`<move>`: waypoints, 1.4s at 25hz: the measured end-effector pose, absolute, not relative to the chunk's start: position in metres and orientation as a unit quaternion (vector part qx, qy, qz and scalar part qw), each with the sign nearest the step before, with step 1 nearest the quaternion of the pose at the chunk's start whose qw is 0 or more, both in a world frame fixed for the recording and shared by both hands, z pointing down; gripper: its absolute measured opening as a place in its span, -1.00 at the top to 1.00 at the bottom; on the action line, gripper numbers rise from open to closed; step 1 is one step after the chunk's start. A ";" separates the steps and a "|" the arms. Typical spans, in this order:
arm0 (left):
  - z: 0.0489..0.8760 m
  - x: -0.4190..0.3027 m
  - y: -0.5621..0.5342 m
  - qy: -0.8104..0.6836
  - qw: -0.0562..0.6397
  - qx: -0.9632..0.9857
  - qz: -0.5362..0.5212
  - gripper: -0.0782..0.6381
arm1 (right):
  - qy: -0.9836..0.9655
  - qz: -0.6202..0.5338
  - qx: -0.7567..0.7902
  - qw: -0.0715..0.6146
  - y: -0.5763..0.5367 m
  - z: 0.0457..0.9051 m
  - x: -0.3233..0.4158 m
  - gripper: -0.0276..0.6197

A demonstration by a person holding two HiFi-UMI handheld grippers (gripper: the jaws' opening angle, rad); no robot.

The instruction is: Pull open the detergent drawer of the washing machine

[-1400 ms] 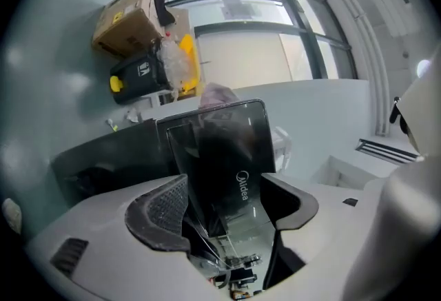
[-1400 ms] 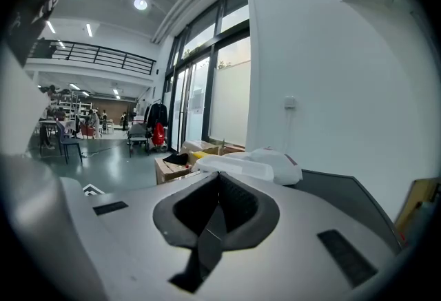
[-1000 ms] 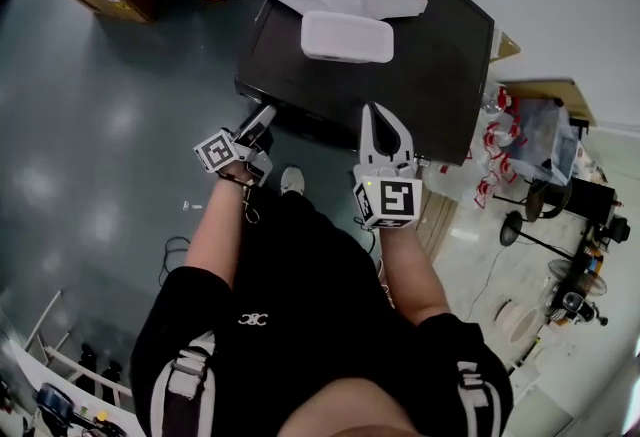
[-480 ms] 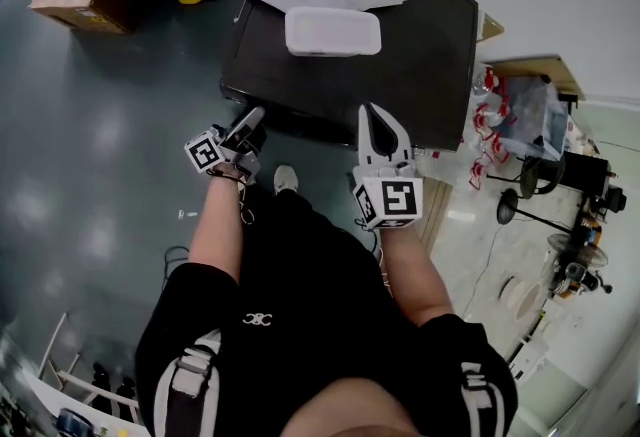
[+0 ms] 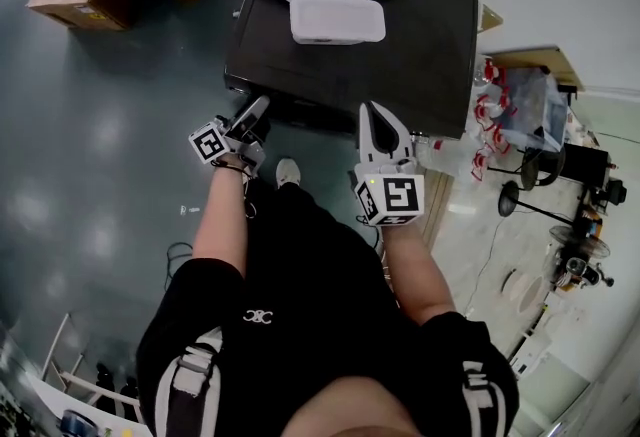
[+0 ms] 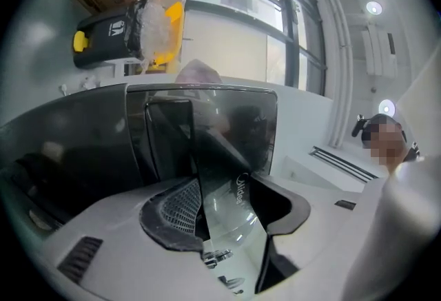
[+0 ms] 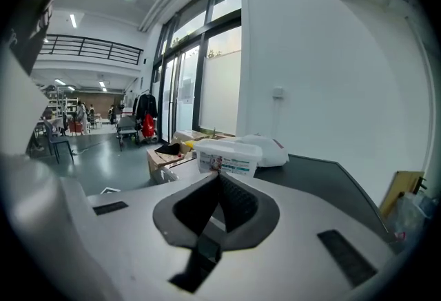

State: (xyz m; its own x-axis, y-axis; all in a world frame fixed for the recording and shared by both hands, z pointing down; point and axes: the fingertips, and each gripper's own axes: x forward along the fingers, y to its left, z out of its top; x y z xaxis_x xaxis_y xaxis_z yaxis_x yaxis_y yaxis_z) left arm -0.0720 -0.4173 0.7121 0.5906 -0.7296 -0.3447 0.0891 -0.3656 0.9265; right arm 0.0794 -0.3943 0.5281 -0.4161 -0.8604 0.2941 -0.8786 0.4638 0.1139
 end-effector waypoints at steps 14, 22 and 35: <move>0.707 -0.072 -0.399 -0.200 0.536 0.735 -0.364 0.25 | -0.849 0.014 0.507 0.150 -0.379 0.513 0.063 0.91; 0.714 -0.079 -0.340 -0.182 0.547 0.738 -0.352 0.27 | -0.849 0.017 0.508 0.143 -0.365 0.512 0.055 0.91; 0.715 -0.081 -0.260 -0.166 0.567 0.735 -0.332 0.25 | -0.863 0.018 0.493 0.112 -0.313 0.507 0.032 0.91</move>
State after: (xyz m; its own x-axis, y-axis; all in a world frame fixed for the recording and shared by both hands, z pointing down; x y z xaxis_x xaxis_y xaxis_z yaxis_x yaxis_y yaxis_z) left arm -0.0812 -0.2597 0.7150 0.7252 -0.6201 -0.2993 0.1324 -0.3010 0.9444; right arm 0.0321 -0.3131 0.5066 -0.4891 -0.8464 0.2108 -0.8542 0.5136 0.0802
